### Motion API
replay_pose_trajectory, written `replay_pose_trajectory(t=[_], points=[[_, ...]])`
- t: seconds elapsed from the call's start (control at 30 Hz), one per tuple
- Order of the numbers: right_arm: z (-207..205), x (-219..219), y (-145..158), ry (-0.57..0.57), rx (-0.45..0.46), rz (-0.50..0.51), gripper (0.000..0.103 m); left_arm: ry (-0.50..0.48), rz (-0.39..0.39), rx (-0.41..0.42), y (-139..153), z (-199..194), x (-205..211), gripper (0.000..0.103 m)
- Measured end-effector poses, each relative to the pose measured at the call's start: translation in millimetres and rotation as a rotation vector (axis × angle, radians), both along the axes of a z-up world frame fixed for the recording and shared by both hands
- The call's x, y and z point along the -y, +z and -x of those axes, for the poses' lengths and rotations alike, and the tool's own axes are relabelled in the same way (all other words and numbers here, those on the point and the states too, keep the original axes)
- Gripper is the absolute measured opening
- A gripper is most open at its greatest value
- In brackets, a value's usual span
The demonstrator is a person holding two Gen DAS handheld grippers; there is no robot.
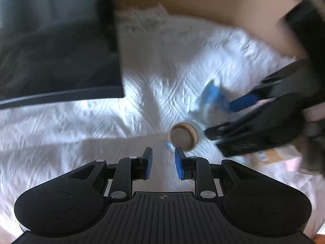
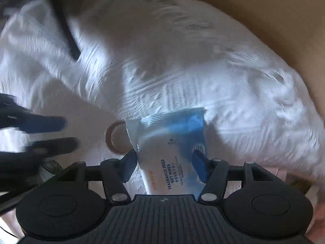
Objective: Organize soft objects
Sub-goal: 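Move the right gripper to the wet wipes pack while the left gripper moves to the beige tape roll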
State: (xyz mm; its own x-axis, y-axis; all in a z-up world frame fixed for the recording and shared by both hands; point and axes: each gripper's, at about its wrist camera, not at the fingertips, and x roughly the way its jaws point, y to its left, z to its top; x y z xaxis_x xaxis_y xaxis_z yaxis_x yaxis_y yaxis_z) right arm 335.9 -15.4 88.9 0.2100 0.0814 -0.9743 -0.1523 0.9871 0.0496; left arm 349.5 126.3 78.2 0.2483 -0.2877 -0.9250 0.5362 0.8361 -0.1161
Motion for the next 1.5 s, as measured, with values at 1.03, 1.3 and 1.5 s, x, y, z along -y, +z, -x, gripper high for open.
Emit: replay_pose_trajectory(t=[1.03,1.3,1.5], points=[[-8,14,11,0.104,-0.035,0.061,0.064,0.151,0.119,0.075,3,22,-74,0.009],[13,18,54,0.140,0.100,-0.004,0.063,-0.003,0.158,0.023,4,15,-50,0.011],[62,41,112,0.070,0.384,-0.060,0.064,-0.222,0.060,0.122,10,30,9,0.015]])
